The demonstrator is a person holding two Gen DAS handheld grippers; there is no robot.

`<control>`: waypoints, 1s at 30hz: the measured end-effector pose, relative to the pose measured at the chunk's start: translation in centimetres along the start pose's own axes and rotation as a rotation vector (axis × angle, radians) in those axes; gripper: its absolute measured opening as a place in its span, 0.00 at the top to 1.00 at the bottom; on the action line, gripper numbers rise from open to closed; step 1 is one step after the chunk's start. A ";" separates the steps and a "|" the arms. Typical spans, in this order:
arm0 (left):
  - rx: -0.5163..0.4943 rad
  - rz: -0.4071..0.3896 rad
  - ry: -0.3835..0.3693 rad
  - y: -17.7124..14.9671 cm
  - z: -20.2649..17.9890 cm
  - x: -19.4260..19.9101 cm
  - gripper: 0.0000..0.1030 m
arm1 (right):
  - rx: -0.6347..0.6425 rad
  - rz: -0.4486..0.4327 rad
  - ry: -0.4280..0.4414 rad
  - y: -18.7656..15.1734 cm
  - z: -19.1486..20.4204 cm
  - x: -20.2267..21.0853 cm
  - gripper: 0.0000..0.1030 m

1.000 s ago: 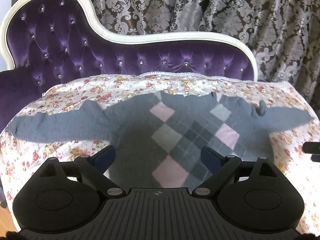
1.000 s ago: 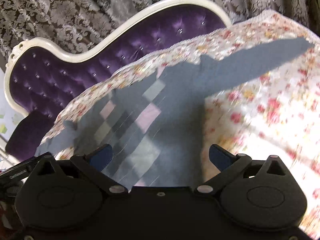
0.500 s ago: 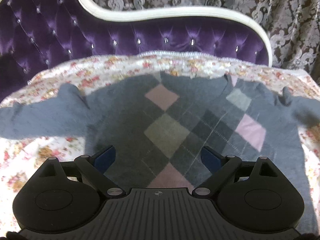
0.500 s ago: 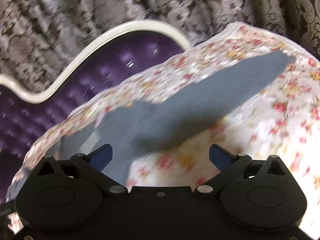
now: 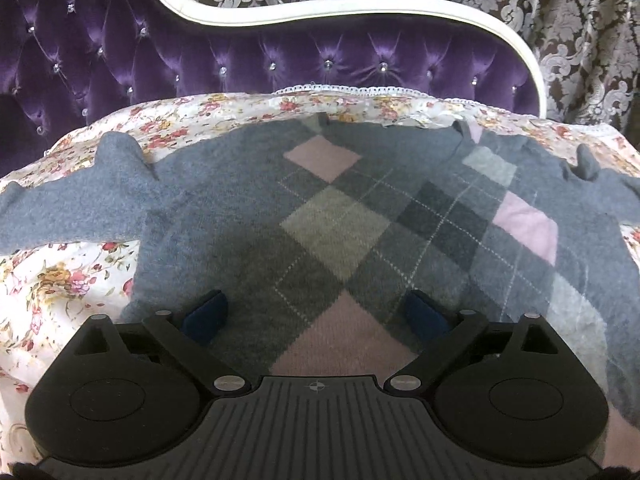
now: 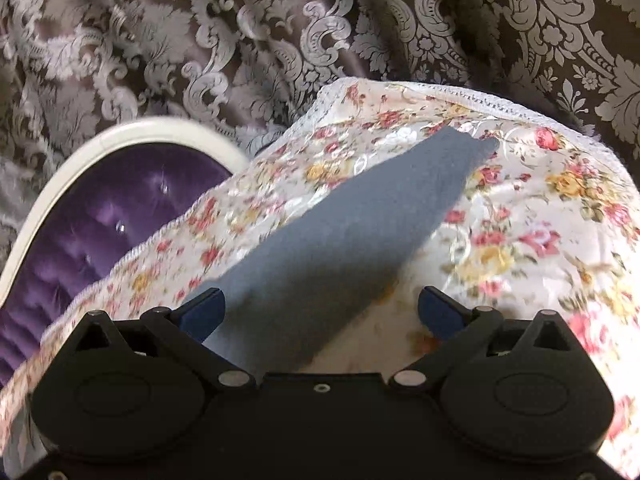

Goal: Fold small clothes
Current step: 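Lower the right gripper onto the sweater sleeve and grasp its cuff, then lift the sleeve with the right gripper and lay it across the sweater body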

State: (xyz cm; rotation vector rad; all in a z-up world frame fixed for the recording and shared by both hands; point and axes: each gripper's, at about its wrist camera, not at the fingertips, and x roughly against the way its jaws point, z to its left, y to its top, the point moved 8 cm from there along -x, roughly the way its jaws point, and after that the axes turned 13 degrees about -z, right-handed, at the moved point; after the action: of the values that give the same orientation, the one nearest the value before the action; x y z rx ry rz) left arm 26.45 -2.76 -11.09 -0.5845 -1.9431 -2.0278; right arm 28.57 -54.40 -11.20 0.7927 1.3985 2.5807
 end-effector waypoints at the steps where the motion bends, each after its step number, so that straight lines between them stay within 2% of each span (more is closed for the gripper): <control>1: 0.001 0.000 0.000 0.0 0.0 -0.2 0.03 | -0.004 -0.005 0.009 0.2 -0.1 -0.4 0.00; 5: 0.012 -0.014 0.003 -0.2 0.1 -0.5 0.00 | -0.016 -0.013 0.030 0.9 -0.4 -2.2 0.00; 10: 0.016 -0.031 0.006 -0.6 0.1 -0.6 0.00 | -0.103 -0.038 0.058 1.9 -1.4 -4.0 0.00; 22: 0.007 -0.038 0.011 -0.6 0.2 -0.9 0.00 | -0.166 -0.075 0.083 3.2 -2.4 -5.7 0.00; 30: 0.008 -0.041 0.011 -0.6 0.2 -0.9 0.00 | -0.242 -0.116 0.057 4.4 -4.0 -6.2 0.02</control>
State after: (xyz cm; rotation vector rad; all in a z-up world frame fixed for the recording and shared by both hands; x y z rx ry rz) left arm 26.96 -2.62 -12.02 -0.5350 -1.9714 -2.0426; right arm 32.59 -61.99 -11.85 0.5887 1.0801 2.6327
